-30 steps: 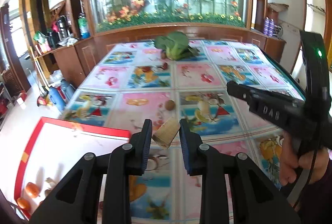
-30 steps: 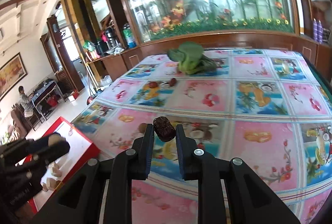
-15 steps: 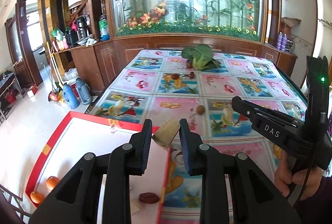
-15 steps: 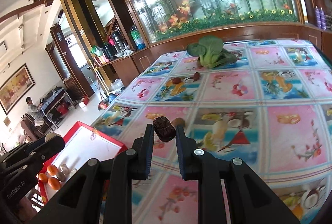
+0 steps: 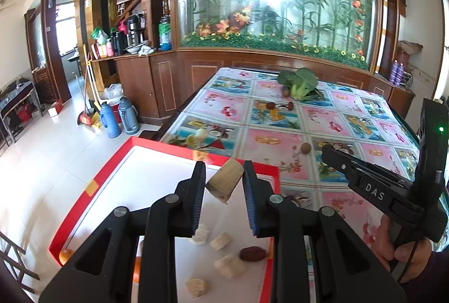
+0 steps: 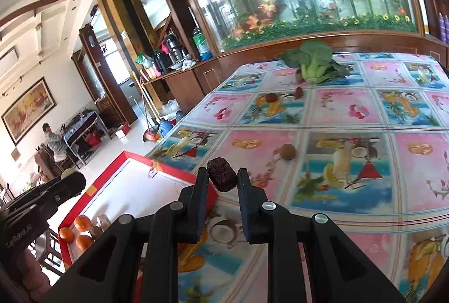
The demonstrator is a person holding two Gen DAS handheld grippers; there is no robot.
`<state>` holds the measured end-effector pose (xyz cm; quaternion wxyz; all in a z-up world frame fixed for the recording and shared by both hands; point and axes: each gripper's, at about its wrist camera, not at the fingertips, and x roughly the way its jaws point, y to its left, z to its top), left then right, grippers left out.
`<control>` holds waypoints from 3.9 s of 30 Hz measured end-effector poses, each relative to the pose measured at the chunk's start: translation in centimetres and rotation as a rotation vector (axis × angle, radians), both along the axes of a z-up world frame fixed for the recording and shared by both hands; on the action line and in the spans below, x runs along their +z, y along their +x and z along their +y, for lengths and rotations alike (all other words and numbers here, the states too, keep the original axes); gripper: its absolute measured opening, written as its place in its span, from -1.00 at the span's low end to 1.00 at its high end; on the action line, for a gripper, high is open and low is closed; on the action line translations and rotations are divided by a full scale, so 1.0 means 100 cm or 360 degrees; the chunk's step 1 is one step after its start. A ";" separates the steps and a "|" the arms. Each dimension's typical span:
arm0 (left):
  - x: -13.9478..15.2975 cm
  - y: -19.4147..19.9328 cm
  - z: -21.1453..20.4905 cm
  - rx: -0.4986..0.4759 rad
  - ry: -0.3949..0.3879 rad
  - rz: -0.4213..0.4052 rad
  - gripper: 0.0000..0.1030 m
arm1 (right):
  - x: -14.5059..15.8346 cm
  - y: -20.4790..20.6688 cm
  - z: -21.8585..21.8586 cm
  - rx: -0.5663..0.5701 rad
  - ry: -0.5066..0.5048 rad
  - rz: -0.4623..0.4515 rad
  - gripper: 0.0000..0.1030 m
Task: Organize fruits
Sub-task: 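Carry the cube with the left tool while the right tool carries the date over the tray, then lower the cube into the tray with the left tool while the right tool lowers the date, then open the left tool to release the cube while the right tool releases the date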
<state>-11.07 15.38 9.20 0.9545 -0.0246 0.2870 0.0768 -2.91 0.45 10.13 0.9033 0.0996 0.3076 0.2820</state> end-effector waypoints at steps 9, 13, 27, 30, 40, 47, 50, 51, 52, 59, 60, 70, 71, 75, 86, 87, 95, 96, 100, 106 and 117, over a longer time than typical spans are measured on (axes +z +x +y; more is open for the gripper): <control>-0.009 -0.009 0.033 0.0076 -0.0058 0.0012 -0.44 | 0.002 -0.020 0.035 0.0119 -0.0052 -0.0056 -0.63; -0.014 -0.013 0.048 0.0116 -0.0079 0.0017 -0.44 | 0.000 -0.025 0.050 0.0168 -0.0059 -0.0055 -0.63; -0.024 -0.019 0.086 0.0199 -0.0125 0.0029 -0.44 | -0.010 -0.041 0.097 0.0362 -0.0089 0.0012 -0.63; -0.027 -0.019 0.092 0.0214 -0.0131 0.0037 -0.44 | -0.015 -0.040 0.102 0.0399 -0.0086 0.0061 -0.63; -0.040 -0.011 0.104 0.0253 -0.0140 0.0082 -0.44 | -0.025 -0.039 0.110 0.0492 -0.0085 0.0184 -0.63; -0.045 -0.005 0.102 0.0243 -0.0134 0.0110 -0.44 | -0.024 -0.044 0.110 0.0530 -0.0094 0.0182 -0.63; -0.048 -0.002 0.098 0.0232 -0.0126 0.0128 -0.44 | -0.024 -0.047 0.111 0.0539 -0.0105 0.0166 -0.63; -0.048 -0.001 0.098 0.0232 -0.0123 0.0133 -0.44 | -0.024 -0.048 0.111 0.0545 -0.0105 0.0163 -0.63; -0.049 -0.001 0.097 0.0233 -0.0120 0.0138 -0.44 | -0.023 -0.049 0.111 0.0555 -0.0102 0.0160 -0.63; -0.051 0.002 0.099 0.0241 -0.0112 0.0165 -0.44 | -0.024 -0.057 0.118 0.0631 -0.0136 0.0127 -0.63; -0.052 0.003 0.099 0.0239 -0.0107 0.0174 -0.44 | -0.024 -0.058 0.119 0.0636 -0.0142 0.0124 -0.63; -0.059 0.008 0.096 0.0257 -0.0058 0.0257 -0.44 | -0.027 -0.066 0.125 0.0686 -0.0203 0.0094 -0.63; -0.060 0.008 0.097 0.0257 -0.0058 0.0270 -0.44 | -0.027 -0.067 0.126 0.0693 -0.0211 0.0090 -0.63; -0.062 0.010 0.095 0.0265 -0.0017 0.0304 -0.44 | -0.028 -0.070 0.128 0.0722 -0.0238 0.0086 -0.63; -0.067 0.016 0.088 0.0276 0.0085 0.0388 -0.43 | -0.036 -0.075 0.136 0.0779 -0.0336 0.0100 -0.62; -0.067 0.016 0.088 0.0275 0.0093 0.0399 -0.43 | -0.036 -0.076 0.136 0.0780 -0.0343 0.0093 -0.62; -0.061 0.011 0.084 0.0338 0.0175 0.0349 0.39 | -0.029 -0.077 0.128 0.0744 -0.0320 0.0048 -0.26; -0.060 0.010 0.084 0.0347 0.0169 0.0338 0.40 | -0.028 -0.076 0.125 0.0739 -0.0295 0.0046 -0.24; -0.051 0.000 0.086 0.0371 0.0085 0.0278 0.41 | -0.024 -0.075 0.115 0.0706 -0.0234 0.0037 -0.19; -0.016 -0.030 0.084 0.0449 0.0063 0.0028 0.93 | -0.010 -0.082 0.079 0.0570 -0.0076 -0.0060 -0.13; 0.028 -0.067 0.057 0.0437 0.0060 -0.0115 1.00 | 0.015 -0.096 0.025 0.0350 0.0003 -0.0207 -0.05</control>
